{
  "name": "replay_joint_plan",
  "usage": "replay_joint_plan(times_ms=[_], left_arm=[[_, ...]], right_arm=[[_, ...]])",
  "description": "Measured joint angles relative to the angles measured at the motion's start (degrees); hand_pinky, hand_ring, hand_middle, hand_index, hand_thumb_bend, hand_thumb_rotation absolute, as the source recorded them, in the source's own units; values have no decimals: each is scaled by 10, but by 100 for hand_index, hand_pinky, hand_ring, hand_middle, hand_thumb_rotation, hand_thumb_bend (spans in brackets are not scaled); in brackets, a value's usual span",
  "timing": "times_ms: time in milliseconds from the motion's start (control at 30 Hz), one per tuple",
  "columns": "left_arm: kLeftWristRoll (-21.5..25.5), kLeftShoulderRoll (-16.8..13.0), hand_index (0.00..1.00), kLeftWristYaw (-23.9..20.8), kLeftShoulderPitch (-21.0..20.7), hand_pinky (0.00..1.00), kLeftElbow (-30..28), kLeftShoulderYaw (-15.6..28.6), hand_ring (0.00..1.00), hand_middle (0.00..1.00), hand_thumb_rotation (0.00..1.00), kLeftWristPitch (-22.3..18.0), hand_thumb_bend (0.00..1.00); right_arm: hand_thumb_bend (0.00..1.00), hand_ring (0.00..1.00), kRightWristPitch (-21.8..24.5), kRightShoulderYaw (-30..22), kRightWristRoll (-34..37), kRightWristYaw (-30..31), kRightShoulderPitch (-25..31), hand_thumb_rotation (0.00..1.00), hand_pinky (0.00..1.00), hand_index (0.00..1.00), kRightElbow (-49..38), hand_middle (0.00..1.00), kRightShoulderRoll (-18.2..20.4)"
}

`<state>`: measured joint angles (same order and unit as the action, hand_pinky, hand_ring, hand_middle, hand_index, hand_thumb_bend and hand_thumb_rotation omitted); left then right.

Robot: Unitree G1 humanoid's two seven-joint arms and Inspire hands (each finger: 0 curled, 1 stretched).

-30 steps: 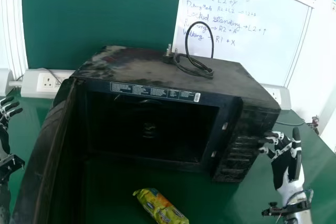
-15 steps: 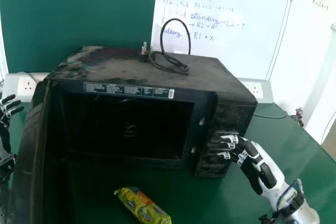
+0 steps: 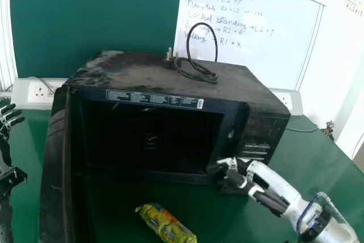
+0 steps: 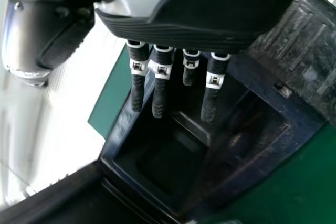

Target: Put biscuit inside oven

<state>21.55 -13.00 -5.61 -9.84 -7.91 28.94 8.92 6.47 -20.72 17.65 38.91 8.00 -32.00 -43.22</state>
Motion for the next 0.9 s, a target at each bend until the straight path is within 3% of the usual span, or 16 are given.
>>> replay_joint_plan(times_ms=[233,367,600,767,900], left_arm=[[1,3,56,-1,0,49,-6,0,52,54,88,4,87],[1,5,56,-5,0,49,-8,0,52,54,88,7,87],[14,7,56,-8,0,48,-9,0,51,53,88,12,87],[18,8,54,-12,0,48,-11,0,51,53,88,13,87],[16,9,54,-18,0,48,-15,-1,50,53,88,14,86]], right_arm=[[89,79,23,-16,-41,-5,13,49,77,79,-54,78,-12],[88,82,31,-18,-83,-6,19,47,78,82,-82,82,-20],[90,85,72,-12,-203,-16,24,55,75,88,-157,88,-46],[89,88,98,5,-276,-8,24,47,79,91,-200,91,-66],[88,89,151,29,-319,12,16,47,82,93,-236,92,-86]])
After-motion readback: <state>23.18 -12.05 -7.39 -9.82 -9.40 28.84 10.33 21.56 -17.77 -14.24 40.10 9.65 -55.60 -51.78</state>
